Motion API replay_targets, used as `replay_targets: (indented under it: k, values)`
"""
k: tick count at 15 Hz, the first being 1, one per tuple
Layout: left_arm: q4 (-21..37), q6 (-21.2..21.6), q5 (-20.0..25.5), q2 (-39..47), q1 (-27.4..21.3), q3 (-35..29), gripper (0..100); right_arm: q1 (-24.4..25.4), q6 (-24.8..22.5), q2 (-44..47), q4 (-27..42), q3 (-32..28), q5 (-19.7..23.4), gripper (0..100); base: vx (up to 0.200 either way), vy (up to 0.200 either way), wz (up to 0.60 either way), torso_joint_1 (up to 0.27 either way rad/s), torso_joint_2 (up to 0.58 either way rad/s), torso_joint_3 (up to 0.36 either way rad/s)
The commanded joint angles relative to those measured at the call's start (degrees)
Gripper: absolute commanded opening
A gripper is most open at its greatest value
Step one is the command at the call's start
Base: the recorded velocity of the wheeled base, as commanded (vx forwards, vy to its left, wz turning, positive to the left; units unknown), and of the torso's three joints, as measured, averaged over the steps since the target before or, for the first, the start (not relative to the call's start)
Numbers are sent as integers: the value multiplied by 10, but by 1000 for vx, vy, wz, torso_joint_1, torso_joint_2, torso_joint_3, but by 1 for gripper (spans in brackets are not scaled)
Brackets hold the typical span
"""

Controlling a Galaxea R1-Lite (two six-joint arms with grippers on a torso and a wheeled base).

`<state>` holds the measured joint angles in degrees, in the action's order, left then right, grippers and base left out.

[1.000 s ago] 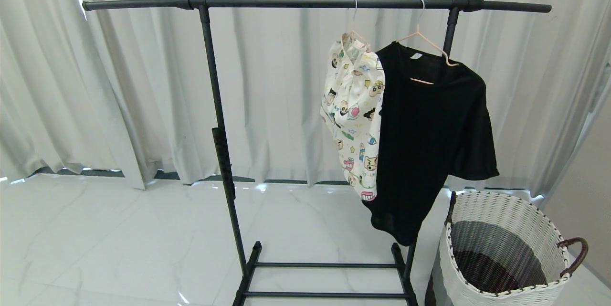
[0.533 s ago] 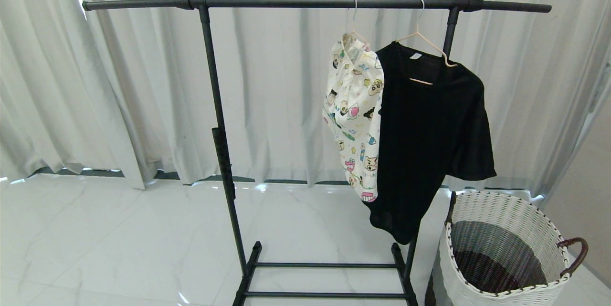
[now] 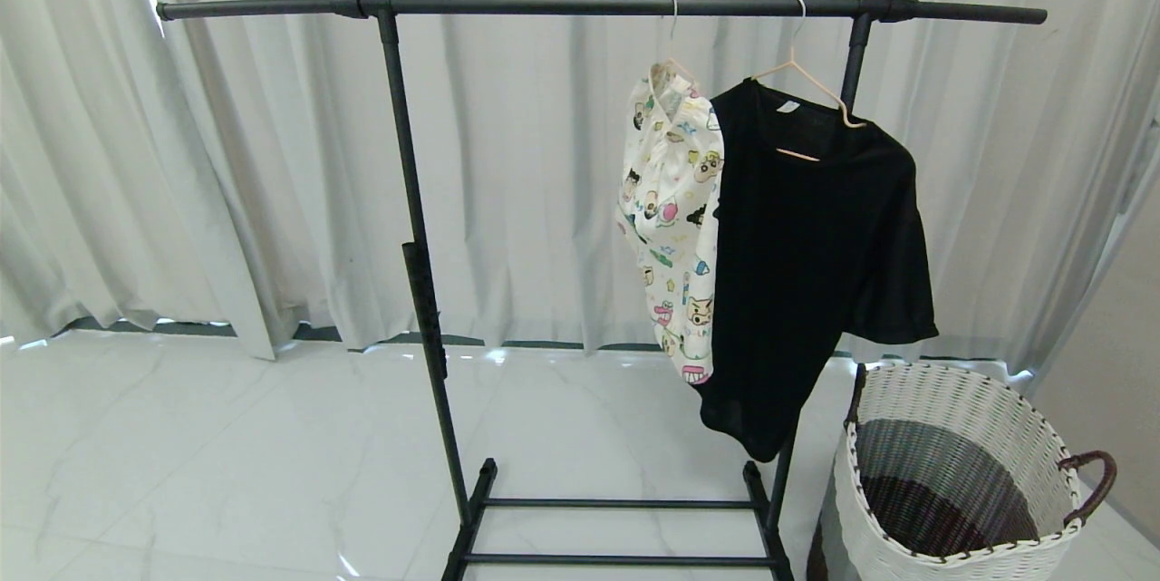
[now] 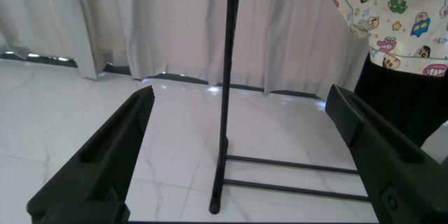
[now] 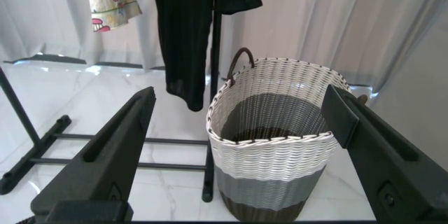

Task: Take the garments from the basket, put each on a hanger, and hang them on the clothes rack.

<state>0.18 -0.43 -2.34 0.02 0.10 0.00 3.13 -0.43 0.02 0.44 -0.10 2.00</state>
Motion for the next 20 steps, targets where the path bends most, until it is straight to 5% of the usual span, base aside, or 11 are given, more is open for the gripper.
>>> replay_targets:
  k: [1,20]
  values:
    - [0,0,0,0,0,0,100,0,0,0,0,0,0,100,0,0,0,0,0,0]
    - [0,0,0,0,0,0,100,0,0,0,0,0,0,100,0,0,0,0,0,0]
